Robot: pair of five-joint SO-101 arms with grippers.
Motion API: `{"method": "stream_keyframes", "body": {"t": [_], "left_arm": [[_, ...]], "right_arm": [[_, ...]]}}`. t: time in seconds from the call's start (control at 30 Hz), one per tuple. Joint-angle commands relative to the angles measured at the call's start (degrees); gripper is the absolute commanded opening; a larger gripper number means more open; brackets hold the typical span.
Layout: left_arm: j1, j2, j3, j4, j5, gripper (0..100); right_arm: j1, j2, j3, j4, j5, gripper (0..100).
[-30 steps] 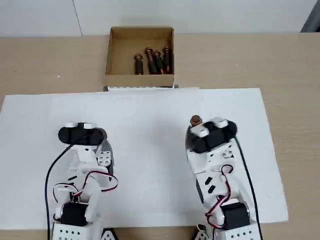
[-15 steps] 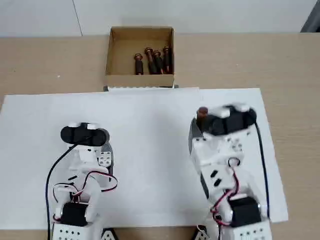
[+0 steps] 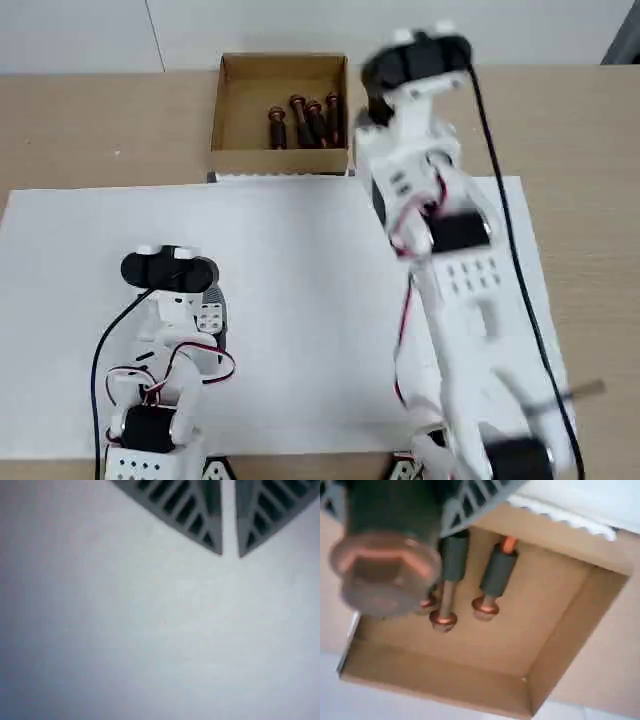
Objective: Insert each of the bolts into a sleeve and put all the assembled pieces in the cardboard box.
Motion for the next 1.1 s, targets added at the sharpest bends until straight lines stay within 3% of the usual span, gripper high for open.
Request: {"method": "stream_keyframes", "body": {"t": [0.0, 0.47, 0.77, 0.97, 1.07], "left_arm": [[-0.26, -0.53, -0.22, 0.00, -0.35, 1], [-0.26, -0.53, -0.22, 0.00, -0.35, 1], [-0.18, -0.53, -0.22, 0.00, -0.35, 1], [-0.18, -0.53, -0.22, 0.00, -0.35, 1], [-0.18, -0.53, -0.22, 0.00, -0.35, 1]], "right_arm": [[-0.22, 9.36, -10.46, -4.26, 6.24, 0.3], [-4.44, 45.32, -36.92, -17.89, 23.03, 0.4], [-5.67, 59.03, -48.62, -17.54, 24.00, 0.9], [-6.20, 62.29, -49.41, -17.45, 24.09, 17.3], [-6.55, 62.99, -49.41, -17.45, 24.09, 19.2]]}}
